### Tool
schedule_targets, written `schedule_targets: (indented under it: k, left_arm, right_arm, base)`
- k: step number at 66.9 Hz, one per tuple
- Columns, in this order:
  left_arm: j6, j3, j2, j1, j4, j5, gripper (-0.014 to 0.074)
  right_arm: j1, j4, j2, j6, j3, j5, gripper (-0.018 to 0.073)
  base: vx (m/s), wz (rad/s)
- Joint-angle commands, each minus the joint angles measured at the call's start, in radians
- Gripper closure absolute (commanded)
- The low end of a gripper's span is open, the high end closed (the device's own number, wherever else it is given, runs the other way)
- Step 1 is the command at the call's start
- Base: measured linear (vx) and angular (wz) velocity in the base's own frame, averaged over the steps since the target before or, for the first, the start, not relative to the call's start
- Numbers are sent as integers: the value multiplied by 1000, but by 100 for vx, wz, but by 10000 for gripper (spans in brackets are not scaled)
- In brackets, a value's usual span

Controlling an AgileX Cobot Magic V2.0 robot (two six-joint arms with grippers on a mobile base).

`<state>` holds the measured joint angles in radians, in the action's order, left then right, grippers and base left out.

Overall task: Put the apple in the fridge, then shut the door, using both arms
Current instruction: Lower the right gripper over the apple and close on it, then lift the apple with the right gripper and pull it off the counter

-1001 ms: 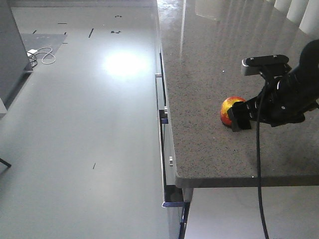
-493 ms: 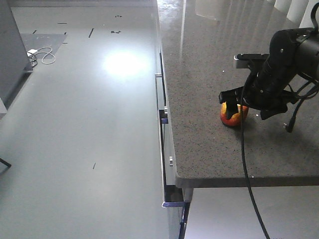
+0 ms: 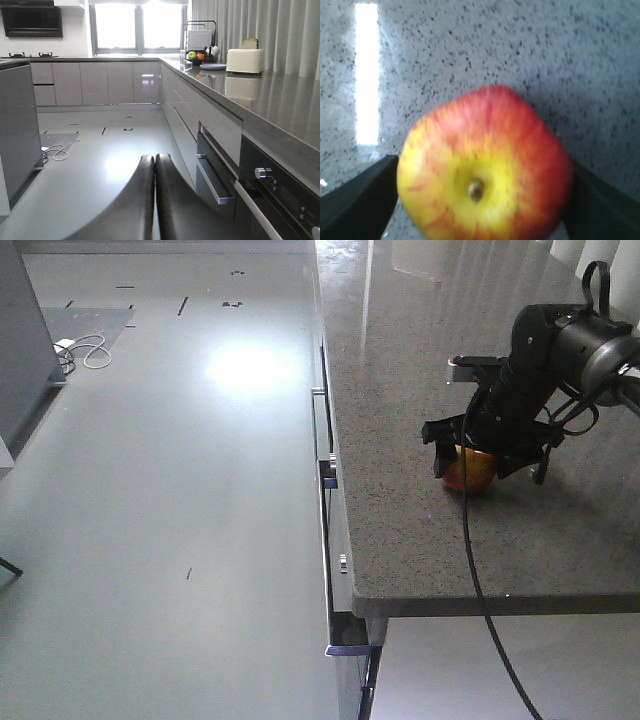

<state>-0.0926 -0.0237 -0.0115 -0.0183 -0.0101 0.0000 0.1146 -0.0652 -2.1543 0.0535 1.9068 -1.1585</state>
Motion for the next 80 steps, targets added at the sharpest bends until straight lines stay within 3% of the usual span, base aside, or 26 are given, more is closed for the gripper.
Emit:
schedule_targets:
  k: [1, 17, 39, 61, 73, 80]
  left_arm:
    - [-2, 17, -15, 0, 10, -64, 603]
    - [-2, 17, -15, 0, 10, -64, 603]
    - [-2, 17, -15, 0, 10, -64, 603]
    - [-2, 17, -15, 0, 10, -64, 603]
    - [-2, 17, -15, 0, 10, -64, 603]
    - [-2, 17, -15, 0, 10, -64, 603]
  right_arm:
    - [-3, 12, 36, -53, 60, 17, -36]
    - [-3, 12, 28, -128, 78, 23, -11]
    - [-3, 11, 29, -128, 81, 21, 195]
    - [-3, 3, 101, -128, 81, -33, 326]
    - [9, -78, 191, -135, 78, -80, 349]
    - [56, -125, 255, -156, 78, -96, 349]
  base:
    - [0, 0]
    - [0, 0]
    - [0, 0]
    - [0, 0]
    - [0, 0]
    - [0, 0]
